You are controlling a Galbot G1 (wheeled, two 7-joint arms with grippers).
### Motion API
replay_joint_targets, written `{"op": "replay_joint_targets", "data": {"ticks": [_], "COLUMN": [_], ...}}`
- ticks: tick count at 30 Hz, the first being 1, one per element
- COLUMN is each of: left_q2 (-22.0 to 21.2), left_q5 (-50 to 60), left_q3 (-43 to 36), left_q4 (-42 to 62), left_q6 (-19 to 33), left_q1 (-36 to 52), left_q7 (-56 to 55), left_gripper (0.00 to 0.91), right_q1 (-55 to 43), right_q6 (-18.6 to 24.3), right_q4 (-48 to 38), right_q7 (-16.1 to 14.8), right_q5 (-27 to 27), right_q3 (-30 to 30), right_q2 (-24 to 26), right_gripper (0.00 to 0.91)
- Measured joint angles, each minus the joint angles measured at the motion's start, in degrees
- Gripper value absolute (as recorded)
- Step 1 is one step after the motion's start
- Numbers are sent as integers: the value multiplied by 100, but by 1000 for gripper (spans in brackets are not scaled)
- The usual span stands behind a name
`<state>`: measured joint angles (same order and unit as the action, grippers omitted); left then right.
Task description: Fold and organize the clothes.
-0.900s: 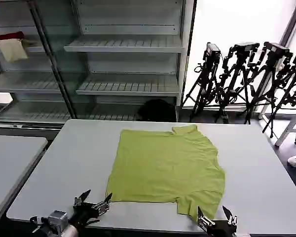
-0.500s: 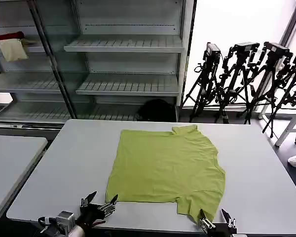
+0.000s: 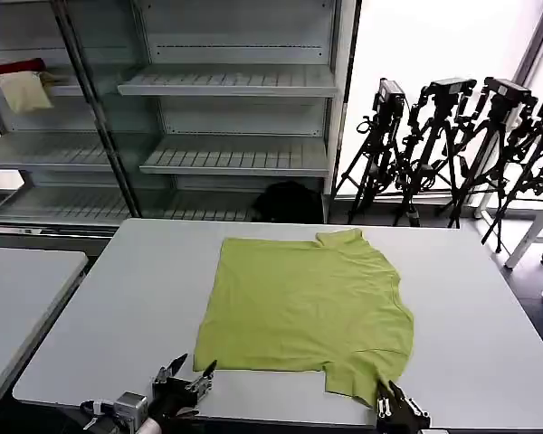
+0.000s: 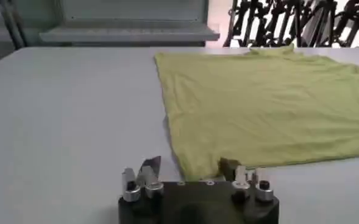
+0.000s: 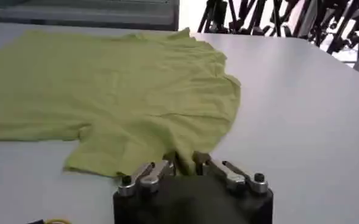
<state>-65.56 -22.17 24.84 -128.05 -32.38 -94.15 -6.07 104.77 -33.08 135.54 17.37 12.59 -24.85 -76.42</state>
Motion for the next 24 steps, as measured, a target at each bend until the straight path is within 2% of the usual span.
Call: {"op": "replay_joint_targets", "data": {"ticks": [10, 24], "left_q2": [37, -219], "left_q5": [241, -108], "left_q3": [-100, 189], "left_q4": [9, -70], "left_q6": [37, 135], "left_q1": [-13, 411], "left_q7": [197, 330], "left_gripper": [0, 0], "right_q1": [-108, -804], "right_q6": [-11, -15], "right_q4": [14, 47], "right_q7": [-46, -181], "right_q5": [71, 179], "right_q3": [-14, -91], "right_q2": [-63, -377], "right_gripper": [0, 0]}}
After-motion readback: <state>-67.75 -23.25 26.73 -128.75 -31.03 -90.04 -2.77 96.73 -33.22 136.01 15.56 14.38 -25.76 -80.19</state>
